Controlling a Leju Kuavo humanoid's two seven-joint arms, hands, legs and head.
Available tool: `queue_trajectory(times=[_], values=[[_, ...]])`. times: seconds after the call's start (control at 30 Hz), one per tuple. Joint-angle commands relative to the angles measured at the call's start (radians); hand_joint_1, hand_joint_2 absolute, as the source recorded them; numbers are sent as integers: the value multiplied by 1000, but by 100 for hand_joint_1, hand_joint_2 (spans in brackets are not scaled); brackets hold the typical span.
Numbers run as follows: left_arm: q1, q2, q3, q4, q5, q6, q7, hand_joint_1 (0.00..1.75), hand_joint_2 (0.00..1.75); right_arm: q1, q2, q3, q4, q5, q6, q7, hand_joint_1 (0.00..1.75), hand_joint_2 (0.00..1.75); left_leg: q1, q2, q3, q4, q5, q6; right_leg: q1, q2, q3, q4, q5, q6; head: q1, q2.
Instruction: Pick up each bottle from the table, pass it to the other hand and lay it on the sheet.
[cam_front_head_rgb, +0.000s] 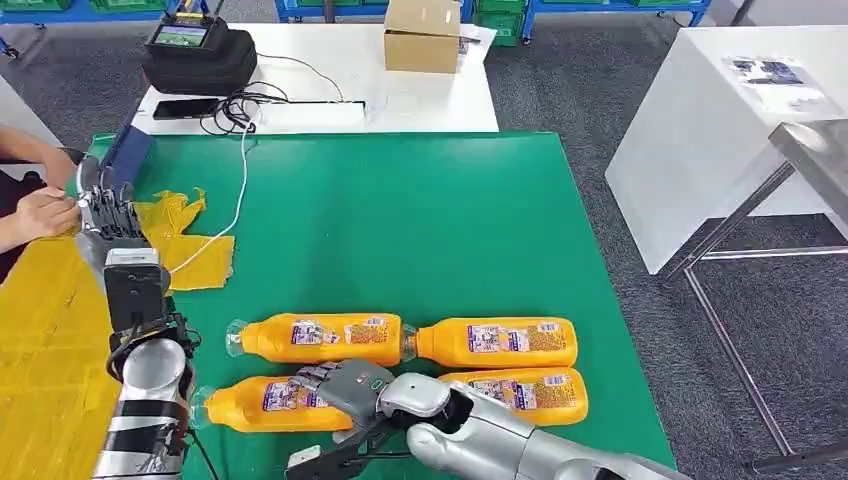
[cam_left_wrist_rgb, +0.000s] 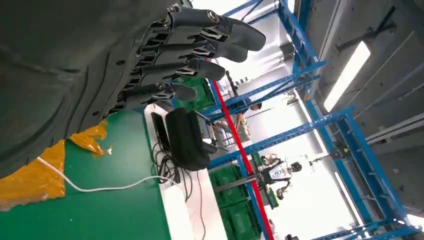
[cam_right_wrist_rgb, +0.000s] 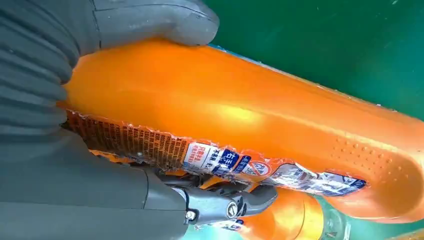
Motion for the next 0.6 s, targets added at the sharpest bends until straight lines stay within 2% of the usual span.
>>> queue_trajectory(times=[0.03, 0.07, 0.13, 0.17, 0.23, 0.3, 0.6], values=[[-67, -12, 19, 94, 68, 24, 16, 0, 0, 37, 15, 19, 176, -7, 11, 11, 175, 175, -2, -6, 4, -12, 8, 4, -2, -10, 5, -10, 5, 2, 0, 0], [-73, -15, 36, 99, 112, 9, 29, 0, 0, 39, 27, -6, 186, -26, 2, 19, 175, 175, -1, -2, 4, -4, 2, 2, 0, -5, 4, -3, 1, 0, 0, 0], [-81, -10, 66, 109, 195, -35, 59, 0, 0, 50, 58, -76, 191, -74, -44, 50, 175, 175, 0, -1, 6, -5, 2, 1, 0, -4, 3, -3, 1, -1, 0, 0], [-76, -3, 96, 112, 266, -78, 95, 0, 0, 86, 92, -152, 173, -131, -93, 81, 175, 175, -1, -1, 6, -7, 3, 1, 0, -4, 4, -4, 2, 0, 0, 0], [-77, 6, 162, 129, 364, -105, 130, 0, 0, 160, 115, -265, 60, -271, -175, 44, 175, 175, 0, 0, 7, -6, 2, 0, 1, -2, 6, -3, 2, -2, 0, 0], [-69, 27, 189, 137, 402, -130, 129, 0, 0, 206, 98, -260, -50, -303, -184, 83, 175, 175, 0, 1, 8, -6, 2, -2, 1, 0, 6, -2, 1, -2, 0, 0], [-72, 17, 185, 135, 402, -130, 131, 0, 0, 209, 83, -258, -59, -304, -184, 87, 175, 175, 1, 0, 3, -6, 4, -4, 2, -1, 2, -1, 3, -4, 0, 0]])
